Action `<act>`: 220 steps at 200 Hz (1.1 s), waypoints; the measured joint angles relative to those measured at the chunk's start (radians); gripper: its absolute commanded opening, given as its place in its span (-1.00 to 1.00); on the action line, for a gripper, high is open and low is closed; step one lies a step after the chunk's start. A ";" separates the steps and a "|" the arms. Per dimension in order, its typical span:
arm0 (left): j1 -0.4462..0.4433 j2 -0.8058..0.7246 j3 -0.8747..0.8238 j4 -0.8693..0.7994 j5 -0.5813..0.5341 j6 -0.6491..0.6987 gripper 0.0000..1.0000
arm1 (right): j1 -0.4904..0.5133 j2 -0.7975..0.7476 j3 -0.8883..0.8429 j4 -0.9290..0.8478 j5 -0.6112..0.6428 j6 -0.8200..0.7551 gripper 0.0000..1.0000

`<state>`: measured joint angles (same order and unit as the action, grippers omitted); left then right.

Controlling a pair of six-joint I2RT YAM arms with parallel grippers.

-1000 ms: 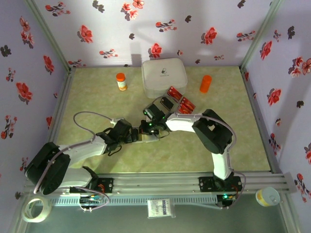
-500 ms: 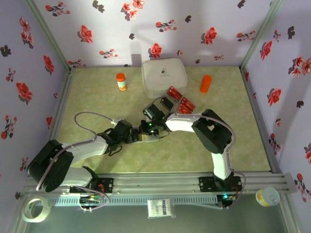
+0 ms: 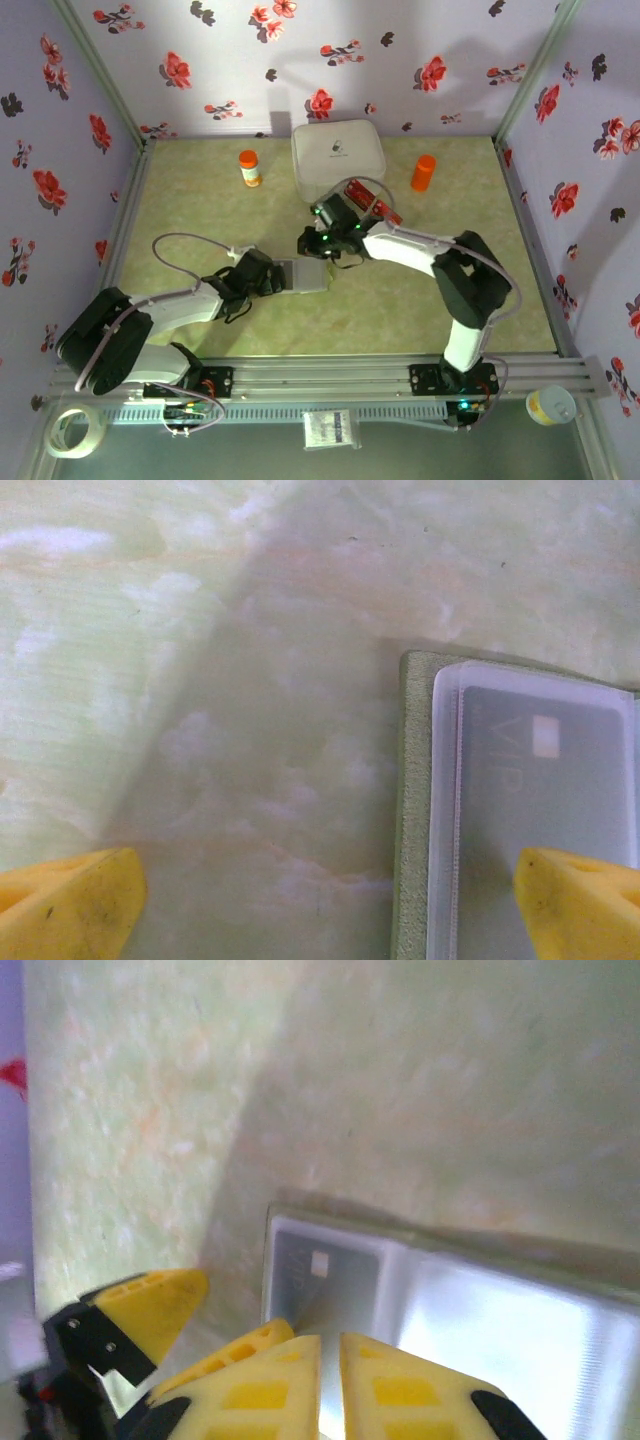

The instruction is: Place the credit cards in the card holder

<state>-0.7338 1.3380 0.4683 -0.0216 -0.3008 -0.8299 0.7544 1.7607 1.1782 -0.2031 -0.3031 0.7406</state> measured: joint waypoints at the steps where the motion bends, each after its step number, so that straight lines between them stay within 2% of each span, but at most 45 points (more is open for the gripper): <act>1: 0.000 0.000 0.000 0.000 0.000 0.000 0.94 | -0.003 -0.003 0.000 -0.002 0.002 -0.002 -0.59; 31: -0.001 0.002 0.000 0.000 -0.005 -0.004 0.94 | -0.089 -0.101 0.001 -0.124 0.084 -0.113 -0.33; 60: -0.001 0.002 0.000 0.000 -0.006 -0.007 0.94 | -0.150 -0.132 0.014 -0.267 0.199 -0.240 -0.20; 111: -0.001 0.002 0.002 -0.001 -0.006 -0.007 0.94 | -0.164 -0.130 0.077 -0.462 0.388 -0.436 -0.20; 167: -0.001 0.007 0.010 -0.011 -0.006 -0.007 0.94 | -0.165 -0.080 0.154 -0.545 0.574 -0.542 -0.22; 220: -0.001 0.011 0.014 -0.016 -0.006 -0.007 0.94 | -0.197 -0.013 0.194 -0.566 0.633 -0.584 -0.25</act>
<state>-0.7349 1.3491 0.4824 -0.0376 -0.3073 -0.8368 0.5571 1.7481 1.3720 -0.7692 0.3298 0.1562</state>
